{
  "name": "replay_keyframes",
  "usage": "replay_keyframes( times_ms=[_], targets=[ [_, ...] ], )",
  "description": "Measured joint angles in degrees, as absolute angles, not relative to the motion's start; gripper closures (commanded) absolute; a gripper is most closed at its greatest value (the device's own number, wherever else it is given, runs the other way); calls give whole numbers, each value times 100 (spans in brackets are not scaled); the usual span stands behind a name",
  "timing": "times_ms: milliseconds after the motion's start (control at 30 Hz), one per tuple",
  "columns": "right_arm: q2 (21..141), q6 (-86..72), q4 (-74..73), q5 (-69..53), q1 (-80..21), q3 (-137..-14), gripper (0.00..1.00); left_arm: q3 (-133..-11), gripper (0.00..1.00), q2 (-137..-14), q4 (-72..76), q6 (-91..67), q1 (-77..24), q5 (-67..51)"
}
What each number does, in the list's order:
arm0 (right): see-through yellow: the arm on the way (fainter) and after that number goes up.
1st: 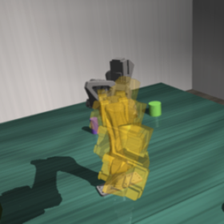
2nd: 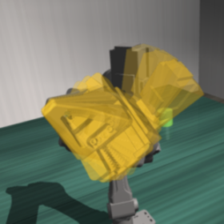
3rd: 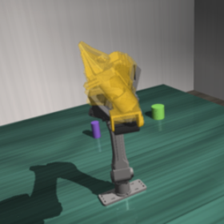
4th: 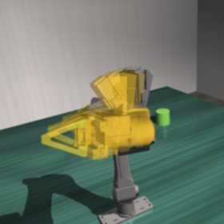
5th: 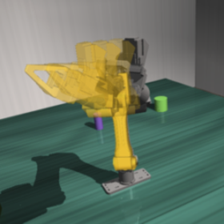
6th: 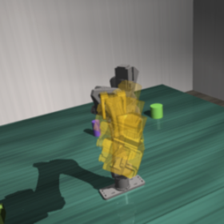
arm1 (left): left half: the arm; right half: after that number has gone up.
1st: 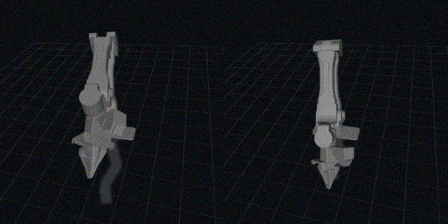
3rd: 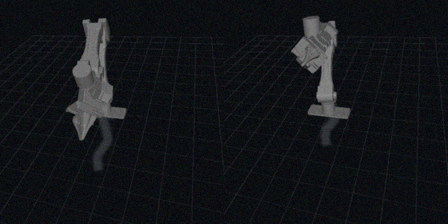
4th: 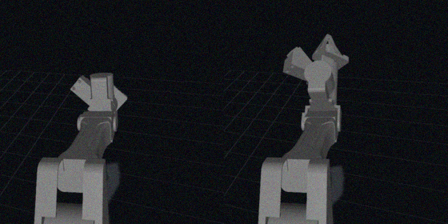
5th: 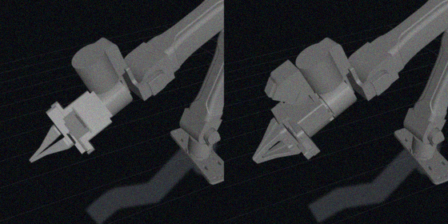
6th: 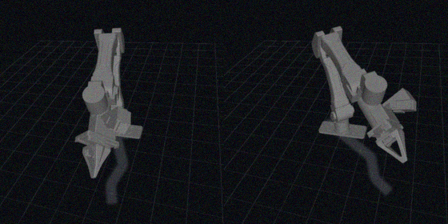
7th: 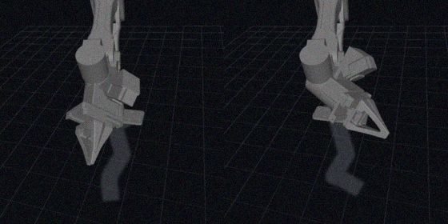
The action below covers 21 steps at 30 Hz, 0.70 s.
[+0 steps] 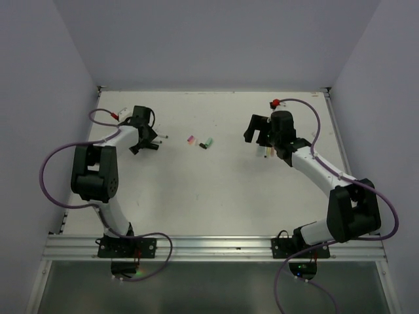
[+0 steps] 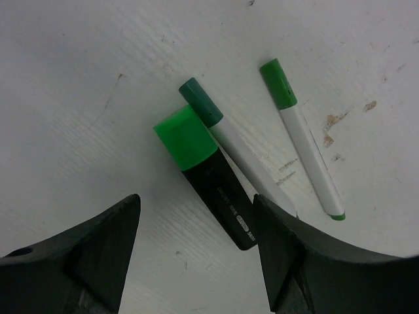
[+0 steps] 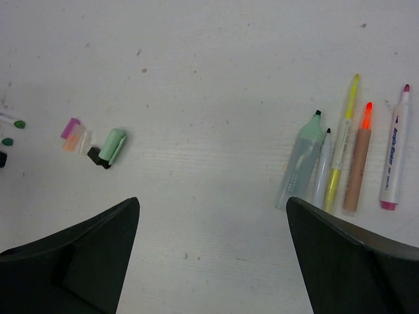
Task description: Open the pen caps
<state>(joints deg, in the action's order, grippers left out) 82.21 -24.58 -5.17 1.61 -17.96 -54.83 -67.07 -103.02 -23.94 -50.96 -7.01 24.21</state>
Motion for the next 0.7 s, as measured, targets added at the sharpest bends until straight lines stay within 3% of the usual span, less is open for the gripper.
replay_keyframes(
  times_ms=[700],
  targets=[
    [8490, -2499, -425, -121, -1796, -5483, 2, -6748, 60, -10774, -2364, -5140, -484, 2163]
  ],
)
